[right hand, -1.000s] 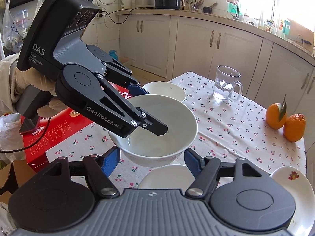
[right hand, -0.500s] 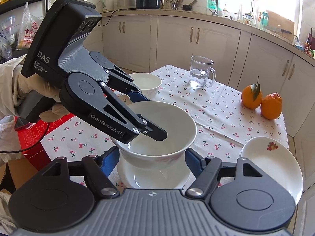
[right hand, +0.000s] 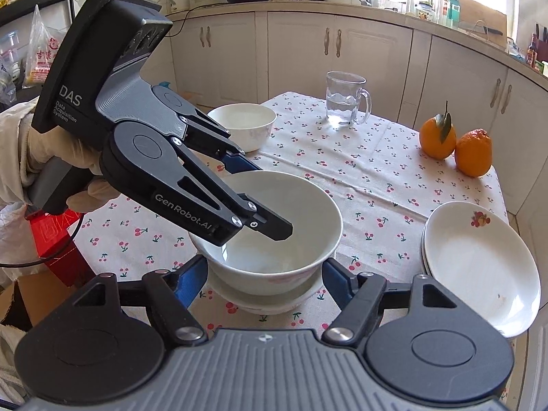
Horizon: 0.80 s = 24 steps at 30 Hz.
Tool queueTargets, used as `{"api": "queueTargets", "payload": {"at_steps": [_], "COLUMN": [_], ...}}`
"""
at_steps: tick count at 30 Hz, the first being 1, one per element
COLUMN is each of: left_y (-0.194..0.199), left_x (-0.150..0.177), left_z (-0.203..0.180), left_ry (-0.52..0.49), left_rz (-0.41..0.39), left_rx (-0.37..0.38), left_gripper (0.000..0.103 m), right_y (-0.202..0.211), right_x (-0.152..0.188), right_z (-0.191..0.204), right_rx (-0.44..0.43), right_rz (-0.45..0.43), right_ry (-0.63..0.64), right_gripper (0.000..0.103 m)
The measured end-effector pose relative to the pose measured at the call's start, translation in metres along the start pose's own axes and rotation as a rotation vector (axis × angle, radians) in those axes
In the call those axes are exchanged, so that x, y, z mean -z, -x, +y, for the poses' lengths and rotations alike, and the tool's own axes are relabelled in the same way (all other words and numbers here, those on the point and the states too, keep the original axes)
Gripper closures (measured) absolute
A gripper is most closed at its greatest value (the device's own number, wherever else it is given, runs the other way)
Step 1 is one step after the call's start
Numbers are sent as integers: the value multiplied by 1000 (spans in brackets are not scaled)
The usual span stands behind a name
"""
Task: Organize plates and bowls
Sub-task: 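Lower the held bowl into another white bowl and open the left gripper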
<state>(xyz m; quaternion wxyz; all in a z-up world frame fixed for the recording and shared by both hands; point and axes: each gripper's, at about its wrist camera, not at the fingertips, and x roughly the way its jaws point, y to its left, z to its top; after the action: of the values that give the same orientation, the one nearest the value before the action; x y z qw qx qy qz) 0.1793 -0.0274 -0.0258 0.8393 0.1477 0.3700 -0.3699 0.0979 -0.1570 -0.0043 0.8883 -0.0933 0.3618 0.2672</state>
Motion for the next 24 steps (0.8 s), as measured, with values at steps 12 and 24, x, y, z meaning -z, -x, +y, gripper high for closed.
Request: {"api": "queueTargets", "payload": {"at_steps": [12, 24], "left_y": [-2, -4], "left_x": [3, 5], "left_z": [-9, -11], "left_ry": [-57, -74], "left_rz": [-10, -14], "left_rx": [-31, -48], "left_gripper": [55, 51], "right_y": [-5, -6], "right_x": [4, 5], "right_z": [-2, -4], "right_rx": [-8, -1], "right_rz": [16, 12], "right_ry": [-20, -30], "right_gripper": [25, 25]}}
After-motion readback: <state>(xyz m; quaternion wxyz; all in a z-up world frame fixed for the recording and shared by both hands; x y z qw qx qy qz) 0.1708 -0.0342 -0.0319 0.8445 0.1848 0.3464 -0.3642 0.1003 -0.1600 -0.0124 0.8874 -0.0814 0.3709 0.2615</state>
